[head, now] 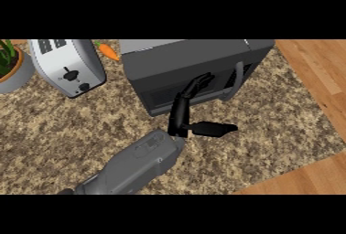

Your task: Pick up the milk, place it into the microwave and close the microwave

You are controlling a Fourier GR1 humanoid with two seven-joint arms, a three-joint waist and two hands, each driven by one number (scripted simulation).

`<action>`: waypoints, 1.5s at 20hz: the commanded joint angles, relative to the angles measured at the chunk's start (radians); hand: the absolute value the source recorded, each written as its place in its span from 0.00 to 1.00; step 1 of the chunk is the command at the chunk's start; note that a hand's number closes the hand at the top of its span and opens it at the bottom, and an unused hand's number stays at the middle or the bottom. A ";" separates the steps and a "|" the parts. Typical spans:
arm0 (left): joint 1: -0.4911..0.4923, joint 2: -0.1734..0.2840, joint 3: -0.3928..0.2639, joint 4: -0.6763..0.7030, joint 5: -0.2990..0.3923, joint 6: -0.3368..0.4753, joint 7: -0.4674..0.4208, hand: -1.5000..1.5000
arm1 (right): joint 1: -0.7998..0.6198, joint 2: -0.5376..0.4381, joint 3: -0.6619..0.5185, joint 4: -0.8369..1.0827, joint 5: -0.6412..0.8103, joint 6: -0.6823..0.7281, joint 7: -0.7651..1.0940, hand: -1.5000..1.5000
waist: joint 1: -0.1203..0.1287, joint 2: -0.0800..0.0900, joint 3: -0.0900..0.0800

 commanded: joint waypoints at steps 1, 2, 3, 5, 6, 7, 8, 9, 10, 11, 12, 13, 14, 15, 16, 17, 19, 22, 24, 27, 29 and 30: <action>-0.070 0.000 0.047 0.058 0.040 0.014 -0.008 0.00 | -0.041 -0.013 0.003 0.012 0.003 -0.004 0.009 1.00 | 0.002 0.015 0.000; -0.070 0.000 0.049 0.062 0.049 0.011 -0.012 0.00 | -0.046 -0.012 -0.003 0.021 0.000 -0.009 0.010 1.00 | 0.001 0.014 0.000; -0.063 0.000 0.049 0.073 0.052 0.004 -0.026 0.00 | -0.039 -0.013 0.004 0.022 0.016 -0.008 0.006 1.00 | 0.002 0.019 0.001; -0.063 0.000 0.043 0.068 0.067 0.010 -0.036 0.00 | -0.054 -0.013 0.000 0.035 0.010 -0.011 0.006 1.00 | -0.005 0.021 0.002; -0.074 0.000 0.043 0.073 0.074 0.008 -0.032 0.00 | -0.066 -0.021 0.004 0.032 0.009 -0.009 0.020 1.00 | 0.001 0.016 0.000; -0.076 0.000 0.047 0.076 0.079 0.005 -0.043 0.00 | -0.069 -0.015 0.010 0.036 0.013 -0.013 0.017 1.00 | 0.002 0.020 0.001; -0.069 0.000 0.038 0.075 0.085 0.007 -0.050 0.00 | -0.075 -0.021 0.003 0.040 0.014 -0.012 0.012 1.00 | -0.006 0.019 0.001; -0.083 0.000 0.036 0.079 0.087 0.002 -0.049 0.00 | -0.081 -0.016 0.010 0.047 0.012 -0.015 0.019 1.00 | -0.002 0.020 0.002; -0.062 0.000 0.038 0.091 0.094 0.008 -0.066 0.00 | -0.078 -0.032 -0.004 0.042 0.006 -0.007 0.033 1.00 | -0.011 0.013 -0.001; -0.065 0.000 0.026 0.054 0.088 -0.004 -0.065 0.00 | -0.077 0.127 0.075 0.103 -0.184 0.029 0.026 1.00 | 0.024 0.027 0.014; -0.080 0.000 0.026 0.069 0.093 0.005 -0.060 0.00 | -0.064 0.112 0.077 0.122 -0.185 0.046 0.043 0.00 | 0.009 0.029 0.011; -0.079 0.000 0.031 0.074 0.097 -0.005 -0.076 0.00 | -0.064 0.117 0.096 0.131 -0.196 0.062 0.047 0.00 | 0.022 0.030 0.008; -0.081 0.000 0.029 0.078 0.105 -0.005 -0.074 0.00 | -0.065 0.114 0.084 0.141 -0.213 0.067 0.050 0.00 | 0.002 0.031 0.008; -0.078 0.000 0.024 0.084 0.109 0.005 -0.077 0.00 | -0.068 0.112 0.089 0.148 -0.223 0.073 0.065 0.00 | 0.000 0.031 0.006; -0.077 0.000 0.026 0.086 0.115 -0.009 -0.082 0.00 | -0.081 0.106 0.083 0.157 -0.238 0.079 0.067 0.00 | 0.002 0.031 0.005; -0.085 0.000 0.026 0.089 0.118 -0.004 -0.084 0.00 | -0.087 0.105 0.085 0.166 -0.251 0.088 0.070 0.00 | 0.002 0.029 0.006; -0.093 0.000 0.031 0.093 0.127 -0.005 -0.091 0.00 | -0.089 0.098 0.087 0.185 -0.270 0.106 0.080 0.00 | -0.004 0.030 0.005; -0.081 0.000 0.032 0.097 0.138 0.001 -0.115 0.00 | -0.097 0.093 0.074 0.211 -0.307 0.116 0.093 0.00 | -0.019 0.030 0.004; -0.089 0.000 0.027 0.106 0.143 -0.005 -0.116 0.00 | -0.117 0.078 0.066 0.227 -0.334 0.134 0.098 0.00 | -0.016 0.026 0.005; -0.080 0.000 0.023 0.107 0.156 -0.003 -0.134 0.00 | -0.134 0.066 0.056 0.260 -0.360 0.149 0.106 0.00 | -0.017 0.030 0.006; -0.097 0.000 0.030 0.110 0.165 -0.007 -0.130 0.00 | -0.142 0.056 0.056 0.274 -0.370 0.160 0.114 0.00 | -0.023 0.031 0.005; -0.080 0.001 0.022 0.118 0.163 -0.019 -0.147 0.00 | -0.154 0.051 0.055 0.282 -0.378 0.165 0.117 0.00 | -0.010 0.034 0.004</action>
